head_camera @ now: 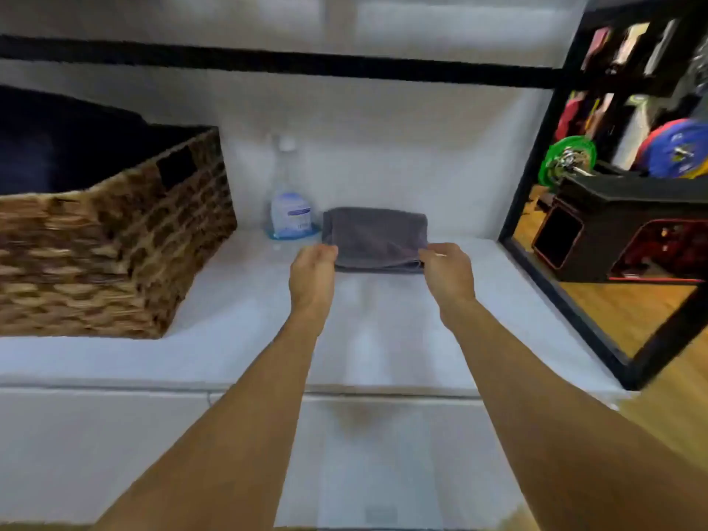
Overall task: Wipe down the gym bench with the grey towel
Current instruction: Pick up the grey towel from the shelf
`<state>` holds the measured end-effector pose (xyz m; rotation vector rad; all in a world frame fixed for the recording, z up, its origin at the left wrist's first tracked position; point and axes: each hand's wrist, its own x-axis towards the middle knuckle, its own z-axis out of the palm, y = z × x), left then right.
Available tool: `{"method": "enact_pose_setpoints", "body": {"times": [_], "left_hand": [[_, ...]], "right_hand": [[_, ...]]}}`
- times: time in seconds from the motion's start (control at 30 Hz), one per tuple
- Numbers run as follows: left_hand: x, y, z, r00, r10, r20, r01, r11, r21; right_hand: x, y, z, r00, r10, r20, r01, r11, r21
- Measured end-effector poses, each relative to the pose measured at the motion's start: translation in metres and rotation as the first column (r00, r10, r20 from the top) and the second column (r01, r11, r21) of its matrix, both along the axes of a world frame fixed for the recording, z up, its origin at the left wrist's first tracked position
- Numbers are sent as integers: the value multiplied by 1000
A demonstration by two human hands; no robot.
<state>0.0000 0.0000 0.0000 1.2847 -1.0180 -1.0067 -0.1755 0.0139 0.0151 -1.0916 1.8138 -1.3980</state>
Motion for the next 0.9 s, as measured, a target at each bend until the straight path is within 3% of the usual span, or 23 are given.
{"method": "enact_pose_setpoints", "body": {"times": [0.1, 0.2, 0.3, 0.43, 0.57, 0.63, 0.73, 0.9], "left_hand": [[-7, -51, -22, 985, 10, 172, -14, 1000, 23], [-13, -94, -25, 946, -44, 320, -20, 981, 192], [-16, -123, -32, 912, -81, 403, 2, 981, 192], [-8, -114, -30, 929, -183, 321, 125, 973, 193], [9, -57, -14, 951, -275, 142, 221, 925, 308], [13, -22, 6, 945, -328, -16, 311, 878, 364], [15, 32, 50, 926, -319, -204, 377, 829, 414], [7, 130, 144, 951, -298, -79, 300, 833, 465]], "right_hand": [[-12, -45, -24, 999, 4, -40, -4, 1000, 7], [-14, -82, -36, 998, 2, -70, 6, 994, 113], [-13, -104, -40, 993, 31, -110, -15, 989, 148], [-17, -81, -32, 992, 94, -86, -79, 983, 169], [-19, -26, -18, 968, 155, 198, -185, 972, 144], [-17, 10, -5, 932, 167, 323, -225, 962, 154], [-11, 74, 29, 912, 121, 391, -195, 969, 154], [-14, 183, 120, 818, 77, 569, -180, 975, 127]]}}
